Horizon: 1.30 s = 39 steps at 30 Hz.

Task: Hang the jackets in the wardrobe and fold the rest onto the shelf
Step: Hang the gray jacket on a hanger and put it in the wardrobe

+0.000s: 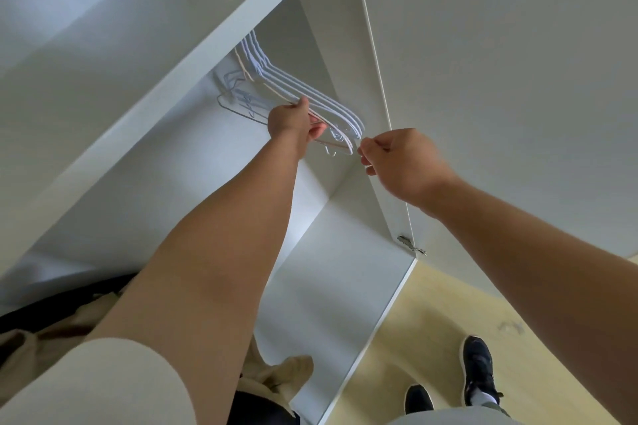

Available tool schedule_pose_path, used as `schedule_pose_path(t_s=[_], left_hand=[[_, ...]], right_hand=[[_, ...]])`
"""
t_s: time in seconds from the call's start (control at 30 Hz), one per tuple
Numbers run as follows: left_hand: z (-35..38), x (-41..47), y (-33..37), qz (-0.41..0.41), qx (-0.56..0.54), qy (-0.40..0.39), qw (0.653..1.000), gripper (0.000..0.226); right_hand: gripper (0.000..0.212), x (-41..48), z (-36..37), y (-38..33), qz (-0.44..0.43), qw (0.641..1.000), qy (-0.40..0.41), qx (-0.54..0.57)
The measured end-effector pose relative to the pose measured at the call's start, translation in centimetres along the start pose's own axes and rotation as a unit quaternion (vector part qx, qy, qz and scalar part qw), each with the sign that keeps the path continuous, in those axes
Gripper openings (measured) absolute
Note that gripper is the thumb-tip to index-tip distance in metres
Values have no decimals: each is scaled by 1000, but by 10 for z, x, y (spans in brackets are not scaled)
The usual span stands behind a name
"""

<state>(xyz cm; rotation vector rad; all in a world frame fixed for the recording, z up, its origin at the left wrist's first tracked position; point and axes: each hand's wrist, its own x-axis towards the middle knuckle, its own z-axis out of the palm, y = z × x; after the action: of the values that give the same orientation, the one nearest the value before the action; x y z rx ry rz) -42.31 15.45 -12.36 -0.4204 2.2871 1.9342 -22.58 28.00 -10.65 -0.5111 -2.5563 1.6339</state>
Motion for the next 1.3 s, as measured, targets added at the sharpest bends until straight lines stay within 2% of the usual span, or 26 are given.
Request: schedule_pose_path(t_s=[0.23,0.4,0.53,0.77,0.93,1.03,1.17,1.3], left_hand=[[-12,-5,6,-21,-5,-18,1000,24],[-13,-11,10,-16,-17,-31,999,26],[-15,-13,10,-9,-12,-38,999,26],[-25,-12,10,11,17,-28,999,28],[-30,-13,8,21,46,6,999,27],[-37,-14,6,32,44,20,998,26],[-43,-20,2,59,68,43,995,25],[-46,-27,2,70,54,65,994,26]], right_hand=[[24,33,21,6,4,994,10,-112],[40,66,47,-1,-15,988,-17,-155],[21,81,56,-4,-41,978,-4,-204],[23,83,56,-5,-58,967,-27,-247],[27,79,58,-11,-74,950,-88,-290],[30,79,58,-11,-71,952,-97,-280],[56,72,64,-1,-29,970,-74,-228],[42,57,71,7,-92,971,-11,-221]])
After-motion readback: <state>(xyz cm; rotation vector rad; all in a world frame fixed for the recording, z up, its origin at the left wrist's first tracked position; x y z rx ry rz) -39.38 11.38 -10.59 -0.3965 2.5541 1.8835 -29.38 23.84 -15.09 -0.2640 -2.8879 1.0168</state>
